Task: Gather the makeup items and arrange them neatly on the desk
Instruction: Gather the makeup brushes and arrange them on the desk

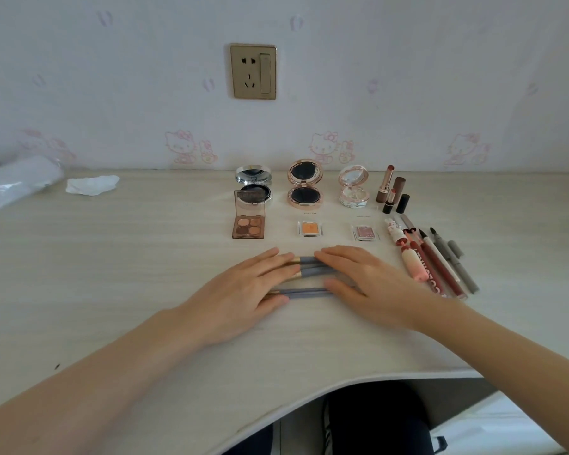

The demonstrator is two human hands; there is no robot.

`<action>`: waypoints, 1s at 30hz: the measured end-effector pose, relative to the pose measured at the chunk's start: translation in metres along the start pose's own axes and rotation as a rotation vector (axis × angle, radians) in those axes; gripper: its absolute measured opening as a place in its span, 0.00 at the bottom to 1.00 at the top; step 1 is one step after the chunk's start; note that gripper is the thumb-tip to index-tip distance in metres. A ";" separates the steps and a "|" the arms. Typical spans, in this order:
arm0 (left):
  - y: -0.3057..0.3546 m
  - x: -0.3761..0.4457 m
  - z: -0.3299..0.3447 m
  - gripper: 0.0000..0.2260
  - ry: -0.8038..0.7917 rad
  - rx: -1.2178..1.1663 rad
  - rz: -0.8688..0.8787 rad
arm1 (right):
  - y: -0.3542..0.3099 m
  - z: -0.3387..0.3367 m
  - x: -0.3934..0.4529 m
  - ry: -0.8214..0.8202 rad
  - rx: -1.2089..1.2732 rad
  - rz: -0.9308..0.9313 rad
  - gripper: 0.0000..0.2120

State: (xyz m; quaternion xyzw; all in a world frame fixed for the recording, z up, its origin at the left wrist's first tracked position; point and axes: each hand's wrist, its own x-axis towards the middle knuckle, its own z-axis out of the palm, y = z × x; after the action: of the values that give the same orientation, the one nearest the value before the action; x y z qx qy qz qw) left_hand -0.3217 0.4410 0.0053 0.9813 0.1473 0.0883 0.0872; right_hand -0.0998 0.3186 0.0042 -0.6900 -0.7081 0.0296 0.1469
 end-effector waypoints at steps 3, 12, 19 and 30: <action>-0.003 0.002 0.002 0.23 0.021 -0.003 0.002 | -0.006 0.002 -0.007 0.027 -0.100 -0.011 0.24; -0.002 0.009 0.003 0.19 0.136 0.052 -0.054 | -0.009 0.007 -0.007 0.092 -0.125 0.000 0.19; -0.001 0.011 0.007 0.20 0.142 0.070 -0.086 | -0.007 0.008 -0.006 0.111 -0.108 0.027 0.20; 0.007 -0.001 0.003 0.22 0.128 0.058 -0.169 | -0.013 -0.001 -0.021 0.094 -0.123 0.069 0.24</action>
State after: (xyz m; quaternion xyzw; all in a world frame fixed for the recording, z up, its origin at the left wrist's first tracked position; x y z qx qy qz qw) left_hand -0.3197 0.4332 0.0035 0.9598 0.2373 0.1388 0.0564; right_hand -0.1122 0.2968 0.0045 -0.7224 -0.6767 -0.0411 0.1362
